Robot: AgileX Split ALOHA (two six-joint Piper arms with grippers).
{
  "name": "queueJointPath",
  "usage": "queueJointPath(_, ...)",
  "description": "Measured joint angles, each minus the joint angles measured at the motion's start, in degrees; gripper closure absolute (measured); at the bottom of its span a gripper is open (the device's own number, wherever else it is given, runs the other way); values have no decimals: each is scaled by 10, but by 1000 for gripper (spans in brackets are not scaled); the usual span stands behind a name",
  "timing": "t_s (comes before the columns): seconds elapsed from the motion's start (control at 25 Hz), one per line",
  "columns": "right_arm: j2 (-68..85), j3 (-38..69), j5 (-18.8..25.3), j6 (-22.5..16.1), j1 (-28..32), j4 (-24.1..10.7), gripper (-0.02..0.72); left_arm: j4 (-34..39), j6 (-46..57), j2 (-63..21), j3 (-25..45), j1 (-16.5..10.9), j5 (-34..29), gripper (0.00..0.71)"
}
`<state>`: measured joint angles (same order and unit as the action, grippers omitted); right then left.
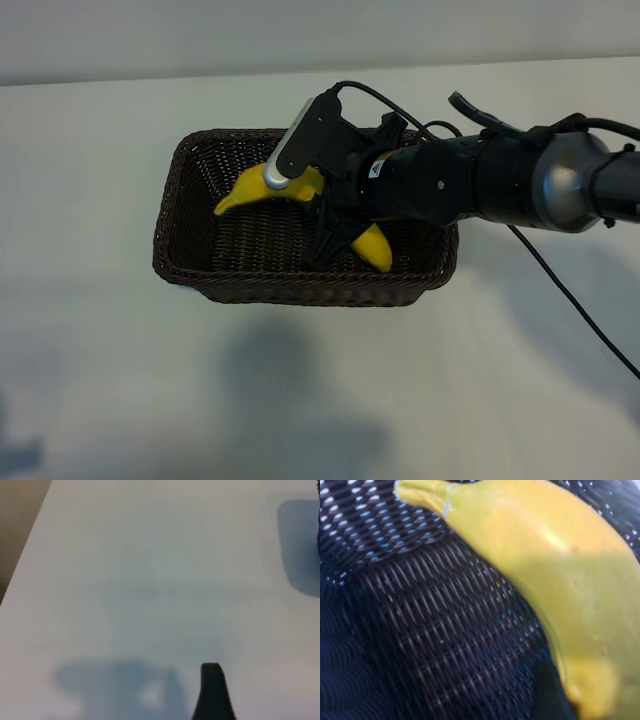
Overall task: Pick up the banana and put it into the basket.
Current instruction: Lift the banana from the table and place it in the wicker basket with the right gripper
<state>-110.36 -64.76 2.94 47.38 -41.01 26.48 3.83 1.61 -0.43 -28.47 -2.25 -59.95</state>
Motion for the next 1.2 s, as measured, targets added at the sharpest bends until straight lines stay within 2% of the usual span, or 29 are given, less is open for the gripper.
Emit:
queueJointPath(0.4,-22,0,-13,0,0,1,267,0,0,0,0,0,0,169)
queueJointPath(0.76,-26,0,-18,0,0,8,174,0,-2,0,0,0,0,169)
queueJointPath(0.96,-26,0,-34,0,0,13,164,0,-2,0,0,0,0,169)
queueJointPath(1.2,-9,0,-29,0,0,13,163,0,-2,0,0,0,0,169)
